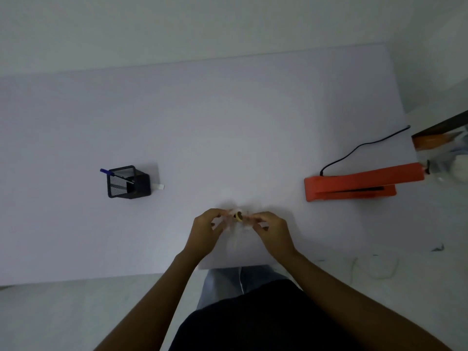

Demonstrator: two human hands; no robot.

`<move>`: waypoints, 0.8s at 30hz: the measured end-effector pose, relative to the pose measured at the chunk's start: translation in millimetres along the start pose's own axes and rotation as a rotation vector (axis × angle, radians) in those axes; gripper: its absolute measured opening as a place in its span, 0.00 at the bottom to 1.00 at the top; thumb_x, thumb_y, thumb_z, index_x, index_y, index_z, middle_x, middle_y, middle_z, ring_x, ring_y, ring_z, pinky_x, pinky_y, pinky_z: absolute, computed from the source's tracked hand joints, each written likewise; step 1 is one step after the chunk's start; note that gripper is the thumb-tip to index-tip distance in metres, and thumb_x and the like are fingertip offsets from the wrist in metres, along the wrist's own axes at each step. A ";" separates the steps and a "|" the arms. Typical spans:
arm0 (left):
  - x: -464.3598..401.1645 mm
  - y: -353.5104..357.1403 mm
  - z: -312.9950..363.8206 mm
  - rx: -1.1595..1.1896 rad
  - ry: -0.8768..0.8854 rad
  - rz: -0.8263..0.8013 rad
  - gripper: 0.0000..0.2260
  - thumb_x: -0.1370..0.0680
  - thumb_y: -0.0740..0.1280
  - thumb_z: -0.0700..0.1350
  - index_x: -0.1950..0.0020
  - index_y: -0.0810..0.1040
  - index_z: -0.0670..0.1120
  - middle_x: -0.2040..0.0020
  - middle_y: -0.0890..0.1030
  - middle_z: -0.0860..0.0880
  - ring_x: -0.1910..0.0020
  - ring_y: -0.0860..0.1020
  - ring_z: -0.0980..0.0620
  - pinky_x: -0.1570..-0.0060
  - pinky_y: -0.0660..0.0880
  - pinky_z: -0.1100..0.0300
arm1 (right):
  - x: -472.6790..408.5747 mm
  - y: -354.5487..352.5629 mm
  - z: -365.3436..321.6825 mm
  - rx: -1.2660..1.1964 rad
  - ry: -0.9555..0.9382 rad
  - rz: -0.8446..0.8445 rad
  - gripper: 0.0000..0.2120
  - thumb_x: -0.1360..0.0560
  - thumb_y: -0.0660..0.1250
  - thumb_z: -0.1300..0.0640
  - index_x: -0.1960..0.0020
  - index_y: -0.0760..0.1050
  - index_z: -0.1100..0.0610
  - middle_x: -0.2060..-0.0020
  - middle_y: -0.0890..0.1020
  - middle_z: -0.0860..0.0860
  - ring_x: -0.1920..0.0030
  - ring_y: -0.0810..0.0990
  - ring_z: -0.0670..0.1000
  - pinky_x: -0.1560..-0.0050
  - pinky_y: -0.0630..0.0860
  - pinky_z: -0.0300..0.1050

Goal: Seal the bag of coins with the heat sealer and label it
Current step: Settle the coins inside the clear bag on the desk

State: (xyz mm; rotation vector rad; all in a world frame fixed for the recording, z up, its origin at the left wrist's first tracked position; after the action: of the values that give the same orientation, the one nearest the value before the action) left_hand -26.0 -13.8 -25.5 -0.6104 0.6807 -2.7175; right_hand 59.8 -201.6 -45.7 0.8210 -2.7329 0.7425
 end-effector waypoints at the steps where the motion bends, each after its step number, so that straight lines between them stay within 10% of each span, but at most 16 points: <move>1: 0.3 -2.0 1.1 0.008 0.013 0.018 0.06 0.22 0.70 0.43 0.47 0.83 0.52 0.49 0.83 0.57 0.50 0.80 0.58 0.51 0.77 0.68 | -0.9 -3.0 -4.1 0.002 -0.027 0.026 0.06 0.24 0.72 0.62 0.47 0.84 0.57 0.52 0.85 0.47 0.51 0.82 0.41 0.53 0.78 0.32; 8: 7.8 -5.2 -12.1 -0.016 -0.019 0.064 0.14 0.25 0.68 0.31 0.49 0.81 0.50 0.49 0.84 0.53 0.50 0.81 0.55 0.51 0.75 0.72 | -6.2 0.8 -0.2 0.042 -0.037 -0.026 0.06 0.25 0.72 0.65 0.50 0.84 0.57 0.55 0.84 0.46 0.55 0.82 0.41 0.49 0.80 0.38; 14: 3.1 -12.5 -15.3 -0.035 -0.021 0.103 0.07 0.21 0.69 0.45 0.43 0.79 0.51 0.47 0.82 0.56 0.50 0.78 0.60 0.49 0.77 0.60 | -14.5 -0.3 -6.1 0.024 -0.015 0.035 0.04 0.24 0.72 0.62 0.50 0.83 0.57 0.57 0.83 0.45 0.54 0.80 0.35 0.53 0.73 0.25; 24: -20.3 -18.5 -22.8 0.006 -0.045 -0.036 0.06 0.22 0.70 0.48 0.46 0.83 0.51 0.50 0.81 0.58 0.54 0.77 0.58 0.50 0.73 0.65 | -29.7 32.3 -7.5 -0.030 0.106 -0.033 0.05 0.26 0.75 0.60 0.51 0.82 0.54 0.58 0.82 0.47 0.58 0.81 0.49 0.55 0.81 0.47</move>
State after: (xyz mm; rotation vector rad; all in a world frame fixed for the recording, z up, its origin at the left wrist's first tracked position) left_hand -21.7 18.0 -41.2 -0.6868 0.6567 -2.7284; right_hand 66.6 -160.7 -62.0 0.7948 -2.6243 0.7156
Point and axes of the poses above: each hand's wrist, its own x-axis away from the middle knuckle, its own y-axis out of the palm, z = x × y, the point moved 7 cm from there along -x, towards the middle knuckle
